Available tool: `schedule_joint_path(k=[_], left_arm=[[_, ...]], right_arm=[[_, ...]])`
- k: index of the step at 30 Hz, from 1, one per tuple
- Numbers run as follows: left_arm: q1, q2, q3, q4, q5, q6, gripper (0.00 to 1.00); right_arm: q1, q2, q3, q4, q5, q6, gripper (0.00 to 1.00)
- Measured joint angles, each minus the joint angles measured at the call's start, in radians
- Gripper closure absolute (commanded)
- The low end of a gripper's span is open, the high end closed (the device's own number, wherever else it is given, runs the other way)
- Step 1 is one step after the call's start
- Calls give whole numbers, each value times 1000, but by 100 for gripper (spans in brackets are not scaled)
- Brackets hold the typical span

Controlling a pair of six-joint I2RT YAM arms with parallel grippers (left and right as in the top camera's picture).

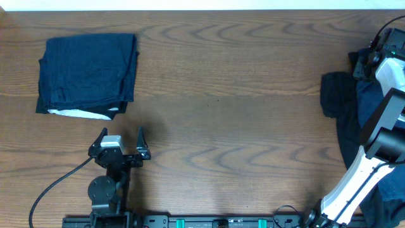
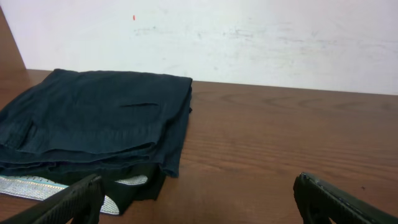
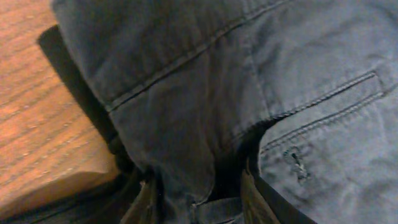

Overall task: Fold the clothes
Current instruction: 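Close the right gripper on the trousers' waistband edge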

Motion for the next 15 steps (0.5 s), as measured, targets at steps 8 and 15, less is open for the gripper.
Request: schedule_joint_path(k=[8, 15], left_arm=[[0, 0, 0, 0, 0, 0, 2], [0, 0, 0, 0, 0, 0, 2]], right_arm=[[0, 0, 0, 0, -25, 0, 50], [0, 0, 0, 2, -29, -1, 59]])
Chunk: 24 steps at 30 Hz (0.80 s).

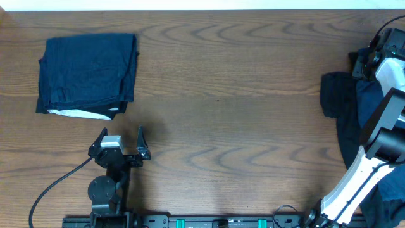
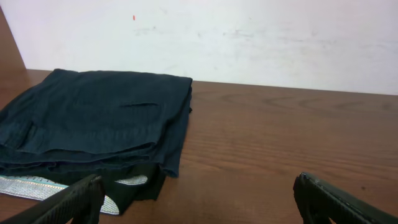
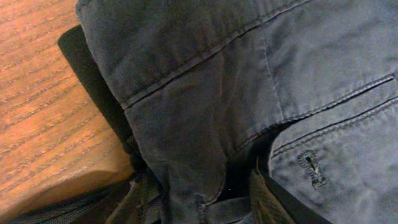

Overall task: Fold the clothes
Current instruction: 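Close the right gripper on the trousers' waistband edge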

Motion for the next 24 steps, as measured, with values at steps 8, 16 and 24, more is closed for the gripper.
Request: schedule_joint_path(k=[8, 16, 24], left_arm=[[0, 0, 0, 0, 0, 0, 2], [0, 0, 0, 0, 0, 0, 2], [0, 0, 0, 0, 0, 0, 2]], right_arm=[[0, 0, 0, 34, 4, -1, 99], [0, -3, 0, 53, 6, 2, 99], [8, -123, -7, 31, 22, 1, 99]])
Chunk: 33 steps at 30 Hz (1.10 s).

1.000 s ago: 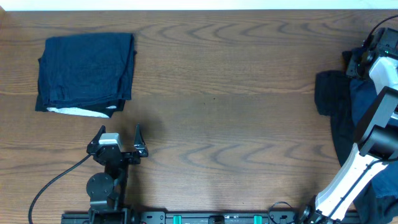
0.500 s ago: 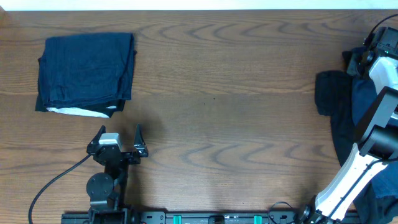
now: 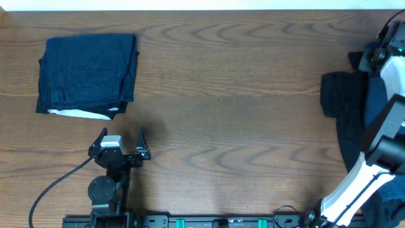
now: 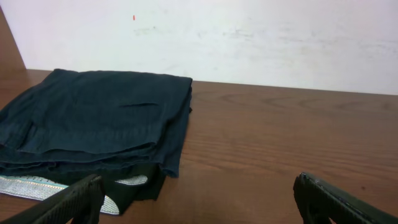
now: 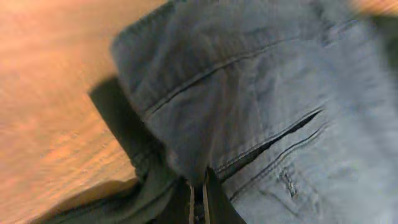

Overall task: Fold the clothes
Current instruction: 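Close the right gripper on the trousers' waistband edge, then drag the trousers leftward and lay them flat mid-table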

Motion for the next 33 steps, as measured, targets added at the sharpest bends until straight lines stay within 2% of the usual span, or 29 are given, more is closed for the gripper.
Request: schedule_joint_path(k=[6, 11, 16, 25, 33], left_arm=[[0, 0, 0, 0, 0, 0, 2], [0, 0, 0, 0, 0, 0, 2], [0, 0, 0, 0, 0, 0, 2], [0, 0, 0, 0, 0, 0, 2], [0, 0, 0, 0, 0, 0, 2]], right_arm=[[25, -154, 0, -42, -5, 0, 99], [101, -231, 0, -70, -55, 0, 99], [254, -276, 0, -89, -79, 1, 99], [626, -333, 0, -85, -114, 0, 99], [824, -185, 0, -92, -126, -2, 99]])
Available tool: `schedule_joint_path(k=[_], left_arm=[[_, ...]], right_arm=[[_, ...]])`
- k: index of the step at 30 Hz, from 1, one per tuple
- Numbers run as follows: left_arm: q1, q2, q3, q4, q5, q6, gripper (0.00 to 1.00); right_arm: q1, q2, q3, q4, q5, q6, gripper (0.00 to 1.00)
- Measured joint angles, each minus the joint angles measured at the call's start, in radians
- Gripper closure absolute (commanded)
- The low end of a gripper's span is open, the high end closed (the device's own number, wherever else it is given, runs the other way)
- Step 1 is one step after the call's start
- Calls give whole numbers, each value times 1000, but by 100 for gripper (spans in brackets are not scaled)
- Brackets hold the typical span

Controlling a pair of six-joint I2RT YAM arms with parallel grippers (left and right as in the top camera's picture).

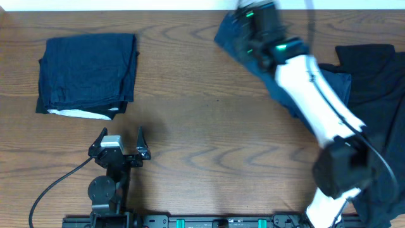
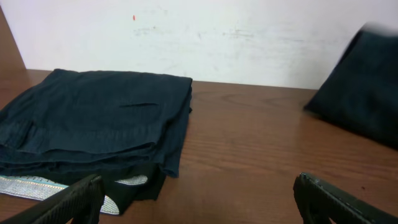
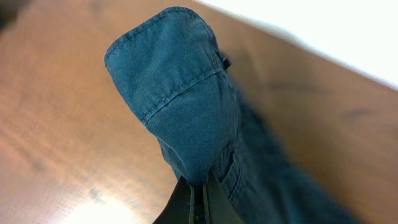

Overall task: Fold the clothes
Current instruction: 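Drag the trousers leftward and lay them flat mid-table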

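A blue pair of trousers [image 3: 180, 93] hangs pinched by a fold in my right gripper [image 3: 200, 194], which is shut on it. Seen from overhead, the right gripper [image 1: 252, 22] is at the back middle of the table. The blue trousers [image 1: 229, 39] bunch there and trail back to the right under the arm. In the left wrist view they show as a dark lump, the blue trousers [image 2: 367, 87], at the right. A folded dark stack [image 1: 88, 71] lies at the back left. My left gripper [image 1: 120, 140] rests open near the front edge, with nothing between its fingers [image 2: 74, 199].
A pile of dark clothes [image 1: 376, 76] lies at the right edge of the wooden table [image 1: 202, 145]. The right arm [image 1: 316, 107] reaches diagonally across the right half. A white wall [image 2: 249, 37] stands behind the table.
My right gripper, shut on the blue trousers at the far right edge, is now at the back middle of the table with the trousers drawn out after it. The left arm has not moved.
My right gripper first stood open round a fold of the blue trousers on the pile at the right edge. Then it was shut on that fold. Now it holds the trousers over the back middle of the table. The left gripper stayed open and still throughout.
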Motion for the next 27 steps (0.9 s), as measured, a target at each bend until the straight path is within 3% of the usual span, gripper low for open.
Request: schedule_joint_path(k=[6, 14, 15, 16, 17, 25, 27], left_arm=[[0, 0, 0, 0, 0, 0, 2], [0, 0, 0, 0, 0, 0, 2], [0, 0, 0, 0, 0, 0, 2], [0, 0, 0, 0, 0, 0, 2], [0, 0, 0, 0, 0, 0, 2], [0, 0, 0, 0, 0, 0, 2], [0, 0, 0, 0, 0, 0, 2]], right_arm=[[121, 138, -1, -68, -25, -1, 99], [210, 163, -2, -105, -70, 0, 99], [217, 163, -1, -108, -73, 1, 93], [222, 163, -1, -112, -76, 4, 75], [225, 163, -1, -117, -79, 9, 63], [216, 102, -2, -197, -130, 15, 34], [194, 29, -2, -238, -130, 16, 33]])
